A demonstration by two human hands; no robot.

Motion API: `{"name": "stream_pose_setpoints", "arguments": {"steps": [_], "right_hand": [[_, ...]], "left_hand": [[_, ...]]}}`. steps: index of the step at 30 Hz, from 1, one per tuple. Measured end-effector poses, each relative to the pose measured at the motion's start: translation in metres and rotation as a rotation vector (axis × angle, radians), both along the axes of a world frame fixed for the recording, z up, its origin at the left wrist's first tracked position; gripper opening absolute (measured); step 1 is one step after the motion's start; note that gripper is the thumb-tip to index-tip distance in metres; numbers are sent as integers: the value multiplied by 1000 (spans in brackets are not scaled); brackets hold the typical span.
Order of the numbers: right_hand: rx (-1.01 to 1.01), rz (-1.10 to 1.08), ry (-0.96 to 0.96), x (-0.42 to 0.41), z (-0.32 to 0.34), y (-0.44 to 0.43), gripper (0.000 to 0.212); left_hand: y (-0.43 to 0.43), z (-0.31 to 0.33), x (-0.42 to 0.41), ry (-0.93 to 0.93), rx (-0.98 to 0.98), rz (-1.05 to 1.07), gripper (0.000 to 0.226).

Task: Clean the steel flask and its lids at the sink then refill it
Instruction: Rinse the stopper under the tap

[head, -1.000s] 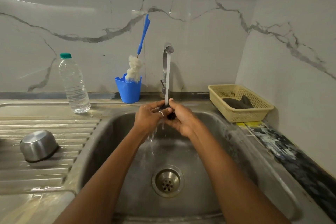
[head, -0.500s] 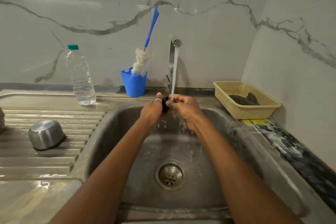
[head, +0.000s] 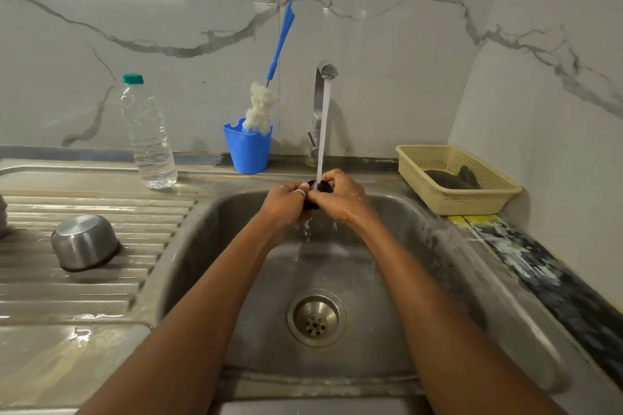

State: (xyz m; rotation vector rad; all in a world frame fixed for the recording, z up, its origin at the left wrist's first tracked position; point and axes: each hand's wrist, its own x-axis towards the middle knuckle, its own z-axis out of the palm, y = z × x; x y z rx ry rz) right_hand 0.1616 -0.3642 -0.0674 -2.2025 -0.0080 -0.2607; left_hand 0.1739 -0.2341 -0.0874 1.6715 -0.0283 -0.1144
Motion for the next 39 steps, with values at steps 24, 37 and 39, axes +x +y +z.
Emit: {"name": "stream_pose_setpoints", "arguments": {"steps": [24, 37, 39], "right_hand": [[-185, 79, 105, -4, -1, -8, 30], [147, 163, 177, -9, 0, -12, 32], [27, 81, 133, -7, -2, -9, 33]], "left_hand": [[0, -2, -3, 119, 212, -121, 19], [1, 4, -10, 180, 43, -96, 21], [3, 2, -9, 188, 12, -102, 25]]}}
